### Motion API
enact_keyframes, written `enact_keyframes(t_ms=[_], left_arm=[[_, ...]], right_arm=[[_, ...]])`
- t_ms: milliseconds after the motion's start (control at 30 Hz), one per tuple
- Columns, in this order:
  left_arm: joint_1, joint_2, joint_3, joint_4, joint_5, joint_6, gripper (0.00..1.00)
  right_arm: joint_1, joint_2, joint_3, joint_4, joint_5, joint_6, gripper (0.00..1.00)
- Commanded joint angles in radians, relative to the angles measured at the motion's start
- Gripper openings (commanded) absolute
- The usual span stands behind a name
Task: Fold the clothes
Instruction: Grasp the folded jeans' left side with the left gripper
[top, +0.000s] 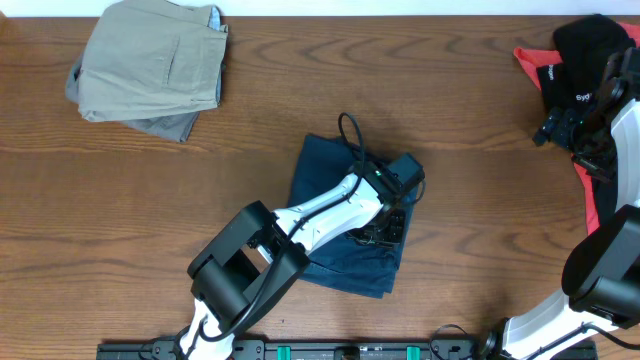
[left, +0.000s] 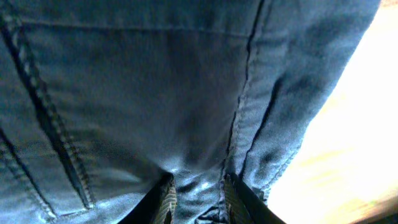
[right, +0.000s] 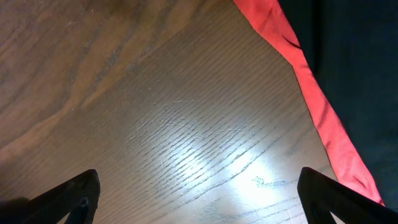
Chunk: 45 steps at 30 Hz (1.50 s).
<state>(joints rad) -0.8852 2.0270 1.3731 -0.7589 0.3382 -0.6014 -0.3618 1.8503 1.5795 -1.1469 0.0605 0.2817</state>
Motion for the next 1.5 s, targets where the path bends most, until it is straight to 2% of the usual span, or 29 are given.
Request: enact_keyframes(t_ms=[0,67,200,267,467,600,733,833,1233,1467], left_arm=[[0.007,-0.063,0.026,-0.017,0.016,0.032,0.29],[0.022,-0.103,0.037,-0.031,0.01,0.054,0.38],[0.09,-0.19,0.037,-0.062,0.009,0.123,0.66],[0.151,-0.226,0.037,-0.081,0.008,0.192,0.98],[0.396,-0.254,0.035,-0.153,-0.023,0.27,0.98],[0.539,-0.231,0.011,-0.161,0.007,0.336,0.98],[0.631,-0.209,-0.055,-0.155,0.2,0.492,0.98],[0.658,-0.205,-0.113,-0.135,0.29,0.568,0.98],[0.673,-0.203,-0.347,0.1,0.291,0.571,0.98],[0.668,-0.172,-0.408,0.2,0.414,0.571,0.98]], right_arm=[[-0.01,0.002,0.001,0.0,0.007,0.013,0.99],[-0.01,0.002,0.001,0.0,0.007,0.013,0.99],[-0.01,0.002,0.001,0.0,0.007,0.014,0.99],[-0.01,0.002,0.001,0.0,0.007,0.013,0.99],[-0.01,0.002,0.001,0.0,0.007,0.014,0.99],[-0.01,0.002,0.001,0.0,0.007,0.013,0.99],[-0.01,0.002,0.001,0.0,0.007,0.014,0.99],[-0.01,0.002,0.001,0.0,0.007,0.013,0.99],[-0.01,0.002,0.001,0.0,0.007,0.014,0.99],[-0.01,0.002,0.001,0.0,0.007,0.014,0.99]])
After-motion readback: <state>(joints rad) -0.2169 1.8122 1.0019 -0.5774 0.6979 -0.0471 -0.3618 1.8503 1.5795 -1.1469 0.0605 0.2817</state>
